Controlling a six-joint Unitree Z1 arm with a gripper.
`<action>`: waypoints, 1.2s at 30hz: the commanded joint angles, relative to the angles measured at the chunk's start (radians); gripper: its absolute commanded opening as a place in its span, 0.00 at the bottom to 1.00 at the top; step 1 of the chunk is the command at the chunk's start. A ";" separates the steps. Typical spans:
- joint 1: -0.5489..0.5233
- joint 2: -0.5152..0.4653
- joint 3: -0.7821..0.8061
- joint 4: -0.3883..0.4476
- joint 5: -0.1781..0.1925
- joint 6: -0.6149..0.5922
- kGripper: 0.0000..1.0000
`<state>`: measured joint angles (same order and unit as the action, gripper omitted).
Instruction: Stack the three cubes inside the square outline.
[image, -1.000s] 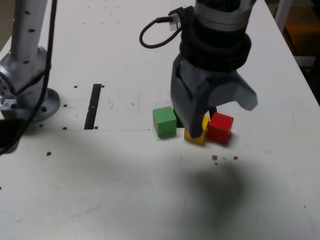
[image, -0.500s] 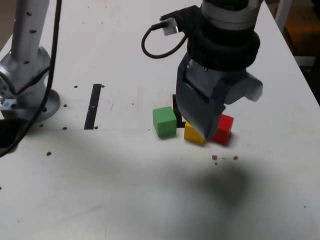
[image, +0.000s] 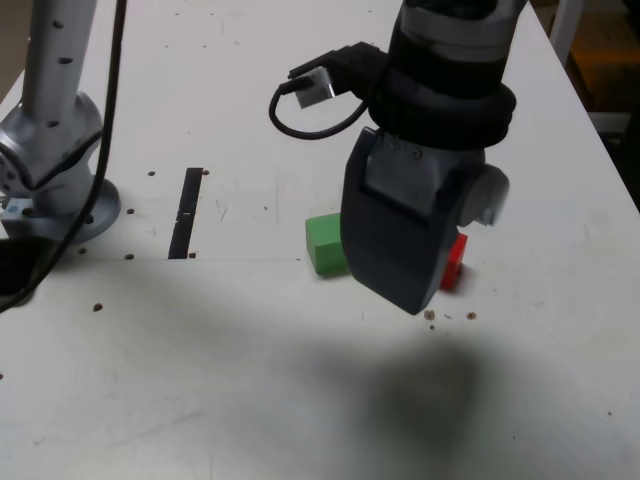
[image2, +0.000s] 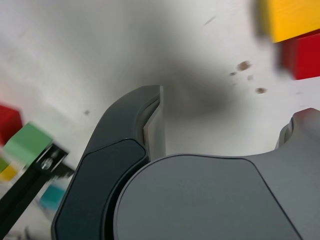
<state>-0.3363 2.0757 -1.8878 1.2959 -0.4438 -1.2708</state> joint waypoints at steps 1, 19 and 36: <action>0.008 0.009 0.000 -0.015 -0.030 -0.004 0.89; 0.187 0.103 -0.010 -0.089 -0.076 0.205 0.89; 0.259 0.140 0.041 -0.106 -0.121 0.315 0.89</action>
<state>-0.0782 2.2111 -1.8471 1.1906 -0.5608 -0.9581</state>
